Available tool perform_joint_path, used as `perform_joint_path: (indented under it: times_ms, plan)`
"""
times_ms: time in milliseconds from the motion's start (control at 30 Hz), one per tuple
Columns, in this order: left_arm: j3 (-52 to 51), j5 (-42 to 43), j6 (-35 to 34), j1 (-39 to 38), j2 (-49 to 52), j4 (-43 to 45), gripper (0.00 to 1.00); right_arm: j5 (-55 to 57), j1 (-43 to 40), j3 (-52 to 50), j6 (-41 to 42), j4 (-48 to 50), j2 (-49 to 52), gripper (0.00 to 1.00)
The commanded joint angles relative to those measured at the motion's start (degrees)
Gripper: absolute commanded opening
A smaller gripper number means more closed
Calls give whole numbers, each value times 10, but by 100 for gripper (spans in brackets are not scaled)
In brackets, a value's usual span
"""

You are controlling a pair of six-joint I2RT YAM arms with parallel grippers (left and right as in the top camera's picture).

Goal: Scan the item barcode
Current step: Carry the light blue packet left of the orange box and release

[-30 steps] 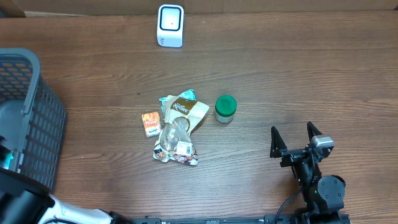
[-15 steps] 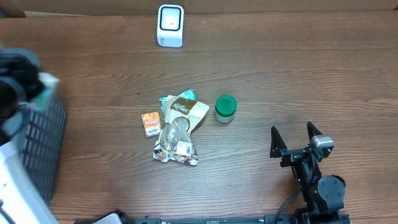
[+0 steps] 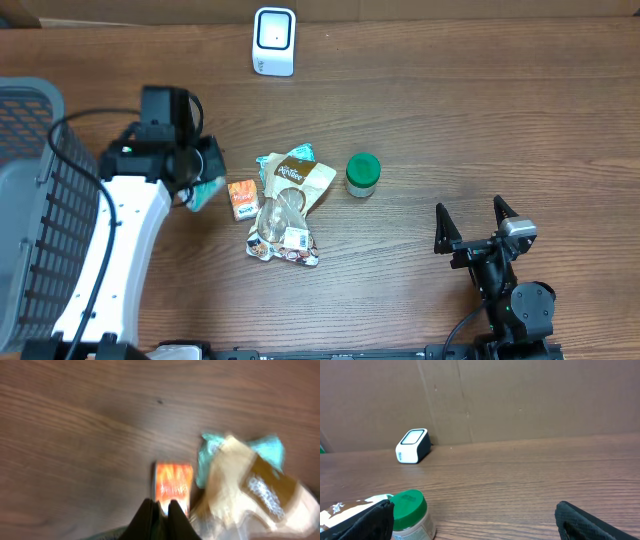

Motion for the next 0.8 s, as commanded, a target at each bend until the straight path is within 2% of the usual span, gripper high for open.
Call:
perform_joint_path:
  times_ms: [0, 200, 233, 333, 400, 500, 567, 767]
  plan:
    - [-86, -53, -145, 1, 24, 75, 4, 5, 2, -6, 1, 3, -4, 100]
    - [-126, -50, -294, 1, 85, 115, 5, 5, 2, -6, 1, 3, -4, 100]
    - [-126, -50, -298, 1, 97, 115, 10, 5, 2, -6, 1, 3, -4, 100]
    - [-126, -50, -297, 1, 122, 114, 48, 5, 2, -6, 1, 3, -4, 100]
    - [-126, -51, -297, 2, 130, 115, 59, 5, 2, -6, 1, 3, -4, 100]
    - [-121, -58, -294, 2, 123, 117, 67, 5, 2, -6, 1, 3, -4, 100]
    - [-109, -64, -268, 2, 116, 117, 75, 5, 2, -6, 1, 3, -4, 100]
    - [-3, -55, -75, 19, 73, 43, 88, 5, 2, -6, 1, 3, -4, 100]
